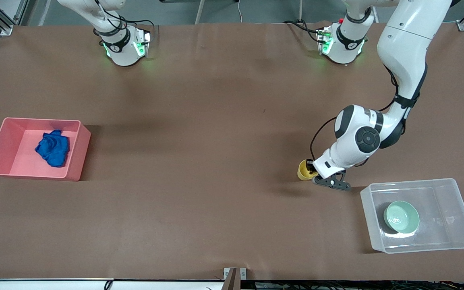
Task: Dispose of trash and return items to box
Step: 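Move the left gripper over the yellow cup and grasp it, then carry the yellow cup with the left gripper into the clear box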
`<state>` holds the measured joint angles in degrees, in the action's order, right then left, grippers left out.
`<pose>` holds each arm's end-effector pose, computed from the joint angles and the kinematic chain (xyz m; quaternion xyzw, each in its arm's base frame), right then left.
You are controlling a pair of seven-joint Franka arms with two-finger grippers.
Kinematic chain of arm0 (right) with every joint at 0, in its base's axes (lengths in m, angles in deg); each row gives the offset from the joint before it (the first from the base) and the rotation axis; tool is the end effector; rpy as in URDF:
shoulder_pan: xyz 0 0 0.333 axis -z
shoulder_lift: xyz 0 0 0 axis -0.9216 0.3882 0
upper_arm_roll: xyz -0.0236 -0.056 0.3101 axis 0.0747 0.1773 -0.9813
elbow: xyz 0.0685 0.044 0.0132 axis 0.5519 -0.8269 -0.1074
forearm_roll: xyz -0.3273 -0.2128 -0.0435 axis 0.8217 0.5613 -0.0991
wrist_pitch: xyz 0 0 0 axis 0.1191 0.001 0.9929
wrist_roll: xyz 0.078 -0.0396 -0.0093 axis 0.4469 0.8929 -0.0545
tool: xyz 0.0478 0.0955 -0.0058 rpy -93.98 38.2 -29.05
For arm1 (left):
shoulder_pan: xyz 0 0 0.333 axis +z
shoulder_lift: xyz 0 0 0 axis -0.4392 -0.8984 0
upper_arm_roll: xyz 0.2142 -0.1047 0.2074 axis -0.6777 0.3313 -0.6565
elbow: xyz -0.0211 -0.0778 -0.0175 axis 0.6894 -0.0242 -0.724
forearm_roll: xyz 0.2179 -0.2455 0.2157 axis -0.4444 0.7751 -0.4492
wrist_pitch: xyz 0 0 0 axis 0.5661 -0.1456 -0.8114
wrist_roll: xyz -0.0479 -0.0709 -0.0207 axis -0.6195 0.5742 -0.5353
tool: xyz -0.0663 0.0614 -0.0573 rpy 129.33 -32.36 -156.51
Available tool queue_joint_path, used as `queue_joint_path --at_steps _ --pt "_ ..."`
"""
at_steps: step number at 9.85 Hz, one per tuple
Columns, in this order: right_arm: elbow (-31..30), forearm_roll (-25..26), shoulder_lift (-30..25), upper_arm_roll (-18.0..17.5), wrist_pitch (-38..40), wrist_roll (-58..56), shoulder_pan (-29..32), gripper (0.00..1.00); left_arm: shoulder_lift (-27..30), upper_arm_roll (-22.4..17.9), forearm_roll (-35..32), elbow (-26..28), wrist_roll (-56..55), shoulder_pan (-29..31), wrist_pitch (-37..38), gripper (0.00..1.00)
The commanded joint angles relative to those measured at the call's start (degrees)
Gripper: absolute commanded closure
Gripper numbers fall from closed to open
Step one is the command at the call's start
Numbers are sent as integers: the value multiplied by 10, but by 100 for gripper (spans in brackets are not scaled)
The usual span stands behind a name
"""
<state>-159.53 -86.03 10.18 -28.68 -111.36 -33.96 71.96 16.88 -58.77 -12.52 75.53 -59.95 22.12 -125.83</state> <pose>0.5265 -0.0971 0.6663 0.9971 -0.0738 -0.0128 0.0117 0.6154 -0.1989 0.2290 0.9912 -0.1127 0.0212 0.0657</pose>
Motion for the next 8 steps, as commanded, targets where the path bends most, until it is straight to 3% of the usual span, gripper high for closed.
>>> queue_joint_path --at_steps 1,3,6,8 --pt "3 -4 -2 -2 4 -7 6 0 10 0 -15 -5 -7 8 -3 100" --pt "3 -5 -2 -2 4 -7 6 0 33 1 -15 -39 2 36 32 100" --pt "3 -5 -2 -2 4 -7 6 0 3 1 -13 -201 28 71 153 100" --pt "3 -5 -2 -2 4 -7 6 0 -25 1 -9 -259 102 120 164 100"
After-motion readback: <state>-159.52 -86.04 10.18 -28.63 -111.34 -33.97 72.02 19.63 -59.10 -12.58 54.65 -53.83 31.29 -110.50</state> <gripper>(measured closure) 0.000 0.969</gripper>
